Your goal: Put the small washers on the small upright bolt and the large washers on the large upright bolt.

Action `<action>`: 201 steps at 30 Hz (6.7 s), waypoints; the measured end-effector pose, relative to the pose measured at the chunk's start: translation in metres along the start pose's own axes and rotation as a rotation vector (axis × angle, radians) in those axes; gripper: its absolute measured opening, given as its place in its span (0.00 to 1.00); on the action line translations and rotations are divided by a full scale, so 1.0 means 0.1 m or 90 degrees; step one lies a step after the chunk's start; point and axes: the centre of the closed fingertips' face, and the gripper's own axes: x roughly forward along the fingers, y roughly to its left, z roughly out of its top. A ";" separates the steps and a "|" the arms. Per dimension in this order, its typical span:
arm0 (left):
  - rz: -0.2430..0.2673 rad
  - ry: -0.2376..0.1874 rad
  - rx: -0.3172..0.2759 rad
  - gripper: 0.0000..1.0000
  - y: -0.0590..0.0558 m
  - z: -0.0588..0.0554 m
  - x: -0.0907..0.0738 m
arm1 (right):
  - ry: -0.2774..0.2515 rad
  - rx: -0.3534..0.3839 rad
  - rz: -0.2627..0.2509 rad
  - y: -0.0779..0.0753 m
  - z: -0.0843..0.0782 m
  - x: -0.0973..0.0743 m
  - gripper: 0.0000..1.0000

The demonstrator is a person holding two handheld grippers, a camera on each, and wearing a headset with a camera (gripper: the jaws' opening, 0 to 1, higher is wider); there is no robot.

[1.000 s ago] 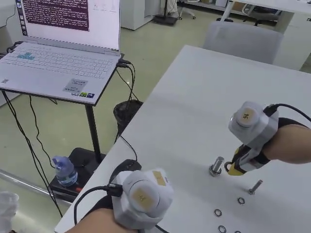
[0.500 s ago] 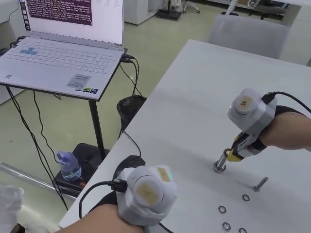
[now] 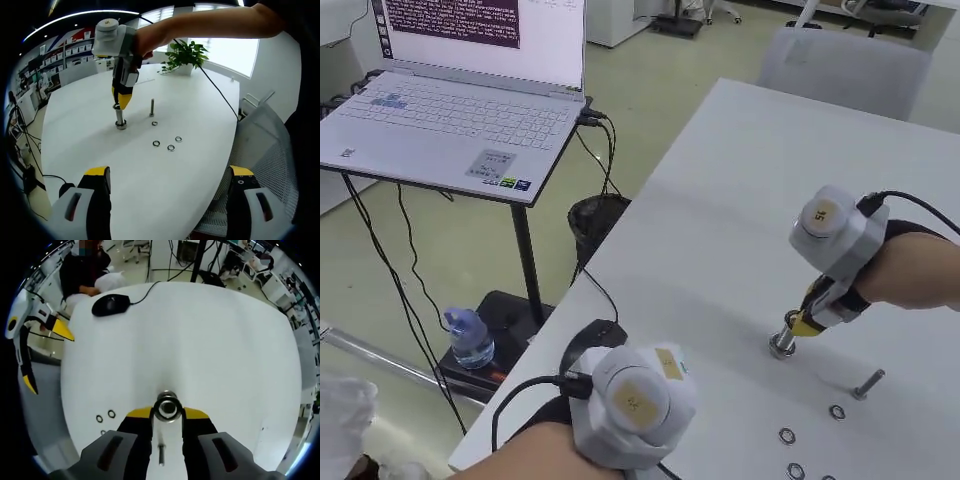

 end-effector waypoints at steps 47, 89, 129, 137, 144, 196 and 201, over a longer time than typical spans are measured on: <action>0.000 0.012 -0.010 0.92 0.03 -0.12 -0.07 | 0.035 0.013 0.016 -0.01 -0.05 0.48 0.22; -0.001 0.016 -0.004 0.90 -0.03 -0.12 -0.12 | -0.025 -0.045 0.008 0.03 0.01 0.18 0.34; 0.004 0.027 0.011 0.87 -0.14 -0.03 -0.14 | -0.059 -0.072 0.020 0.58 -0.75 0.00 0.28; 0.000 0.024 0.008 0.87 -0.10 -0.05 -0.11 | -0.057 -0.067 0.020 0.54 -0.81 0.16 0.25; 0.002 0.018 0.008 0.88 -0.10 -0.03 -0.09 | -0.050 -0.065 0.009 0.47 -0.88 0.29 0.23; -0.013 0.031 0.020 0.81 -0.12 -0.03 -0.10 | -0.018 0.023 0.023 0.50 -0.97 0.54 0.13; -0.009 0.029 0.018 0.80 -0.11 -0.01 -0.10 | -0.021 0.033 0.027 0.56 -0.98 0.46 0.13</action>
